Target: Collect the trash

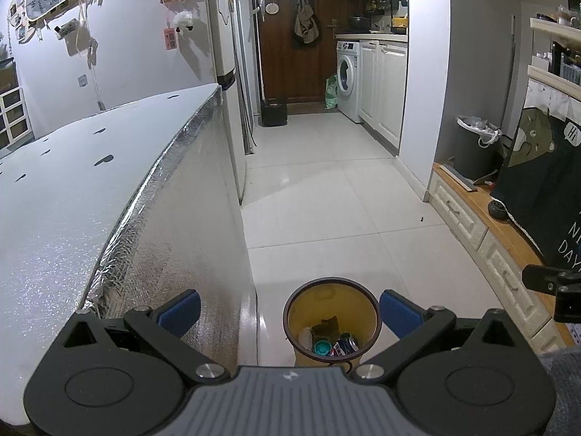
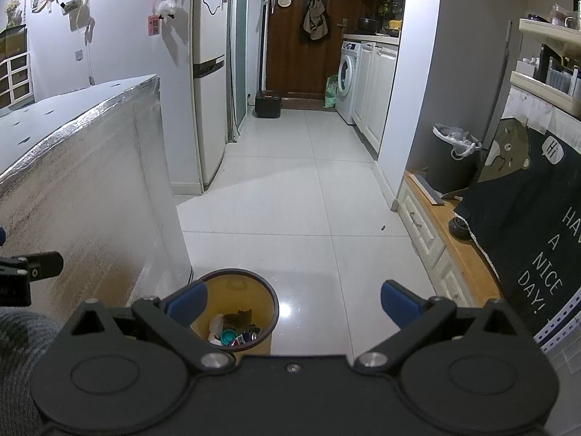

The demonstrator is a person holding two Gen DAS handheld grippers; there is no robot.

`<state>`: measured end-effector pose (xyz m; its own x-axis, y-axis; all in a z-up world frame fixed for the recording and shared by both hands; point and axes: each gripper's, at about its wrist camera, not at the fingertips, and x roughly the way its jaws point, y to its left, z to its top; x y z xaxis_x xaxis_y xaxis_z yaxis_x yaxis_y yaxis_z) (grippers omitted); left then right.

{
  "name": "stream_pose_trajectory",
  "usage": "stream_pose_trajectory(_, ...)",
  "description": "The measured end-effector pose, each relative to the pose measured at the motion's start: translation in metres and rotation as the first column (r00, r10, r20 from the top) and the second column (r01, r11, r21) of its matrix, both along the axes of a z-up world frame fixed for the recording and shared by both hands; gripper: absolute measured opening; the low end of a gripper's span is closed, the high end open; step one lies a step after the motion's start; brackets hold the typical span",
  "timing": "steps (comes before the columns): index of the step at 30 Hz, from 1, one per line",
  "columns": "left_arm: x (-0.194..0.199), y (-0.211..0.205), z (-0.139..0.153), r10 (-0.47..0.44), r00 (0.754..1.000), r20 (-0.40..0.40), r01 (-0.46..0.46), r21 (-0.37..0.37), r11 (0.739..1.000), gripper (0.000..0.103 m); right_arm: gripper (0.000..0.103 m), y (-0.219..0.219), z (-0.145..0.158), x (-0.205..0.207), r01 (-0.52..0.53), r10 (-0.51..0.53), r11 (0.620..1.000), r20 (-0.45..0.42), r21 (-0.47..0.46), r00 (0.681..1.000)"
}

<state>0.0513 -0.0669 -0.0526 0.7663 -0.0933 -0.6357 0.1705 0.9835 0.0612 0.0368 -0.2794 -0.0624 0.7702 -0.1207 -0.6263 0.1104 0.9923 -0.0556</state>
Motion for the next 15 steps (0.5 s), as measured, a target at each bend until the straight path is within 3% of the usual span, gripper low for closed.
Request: stream_pose_trajectory(15, -0.0001, 0.0005, 0.0004, -0.003, 1.000, -0.001, 0.003, 0.005, 1.000, 0.103, 0.103, 0.0006, -0.0001, 0.0002, 0.000, 0.000, 1.000, -0.001, -0.001, 1.000)
